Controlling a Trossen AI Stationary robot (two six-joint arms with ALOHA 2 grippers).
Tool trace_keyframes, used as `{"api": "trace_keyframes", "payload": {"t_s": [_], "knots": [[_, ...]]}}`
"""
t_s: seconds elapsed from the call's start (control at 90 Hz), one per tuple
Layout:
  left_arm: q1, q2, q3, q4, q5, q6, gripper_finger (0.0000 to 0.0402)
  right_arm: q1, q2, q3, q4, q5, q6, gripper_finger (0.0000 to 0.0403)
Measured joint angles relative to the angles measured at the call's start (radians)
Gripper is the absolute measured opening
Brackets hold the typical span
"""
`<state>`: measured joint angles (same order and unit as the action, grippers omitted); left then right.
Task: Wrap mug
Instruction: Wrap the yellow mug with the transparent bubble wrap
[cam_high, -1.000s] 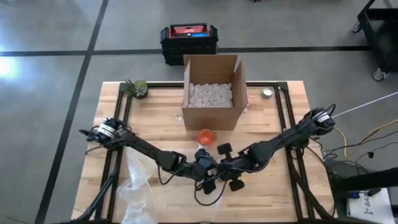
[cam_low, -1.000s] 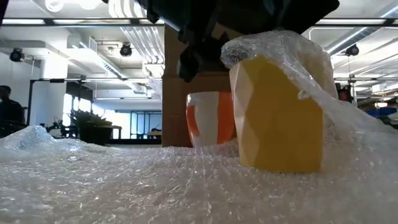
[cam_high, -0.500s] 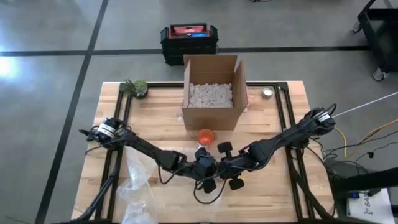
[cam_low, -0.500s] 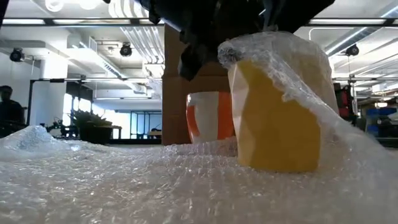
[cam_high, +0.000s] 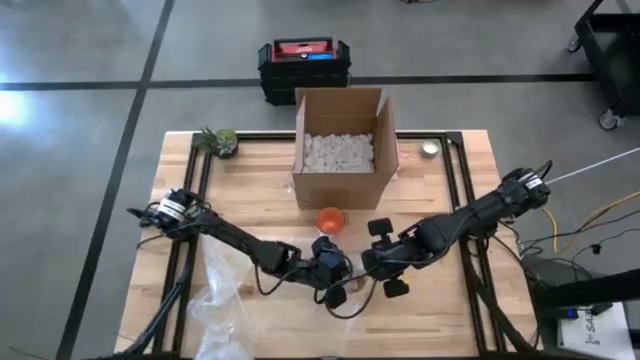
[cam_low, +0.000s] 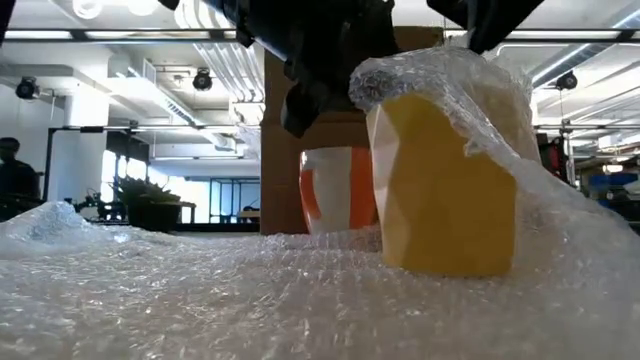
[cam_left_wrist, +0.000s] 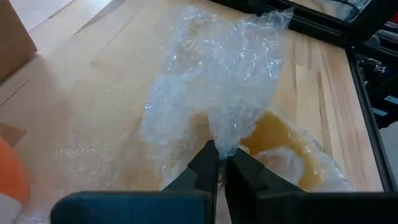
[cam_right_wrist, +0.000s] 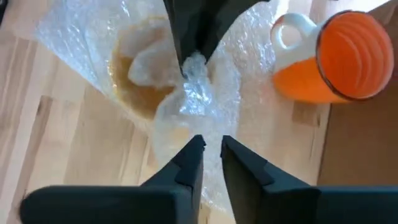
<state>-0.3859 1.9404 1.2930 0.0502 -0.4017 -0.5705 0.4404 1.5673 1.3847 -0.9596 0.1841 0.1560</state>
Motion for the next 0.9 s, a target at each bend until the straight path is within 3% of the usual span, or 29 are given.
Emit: {"api": "trace_keyframes", "payload": {"t_s": [0.144,0.267,0.522,0.689,0.9], "knots": [[0.000,0.000,0.000,0.002,0.001,0.000,0.0000,0.000,0.019,-0.056,0.181,0.000,-0.065,0.0101],[0.000,0.000,0.000,0.003,0.001,0.000,0.0000,-0.006,0.073,-0.112,0.287,0.000,-0.099,0.0105],[-0.003,-0.004,0.000,0.004,0.008,0.000,0.0000,-0.004,0.172,-0.143,0.322,0.008,-0.093,0.0053],[-0.004,-0.018,-0.001,0.002,0.067,0.000,0.0003,-0.004,0.176,-0.147,0.372,-0.004,-0.124,0.0010],[-0.015,-0.056,0.013,-0.043,0.079,0.009,0.0001,-0.006,0.175,-0.147,0.387,-0.009,-0.131,0.0006]]}}
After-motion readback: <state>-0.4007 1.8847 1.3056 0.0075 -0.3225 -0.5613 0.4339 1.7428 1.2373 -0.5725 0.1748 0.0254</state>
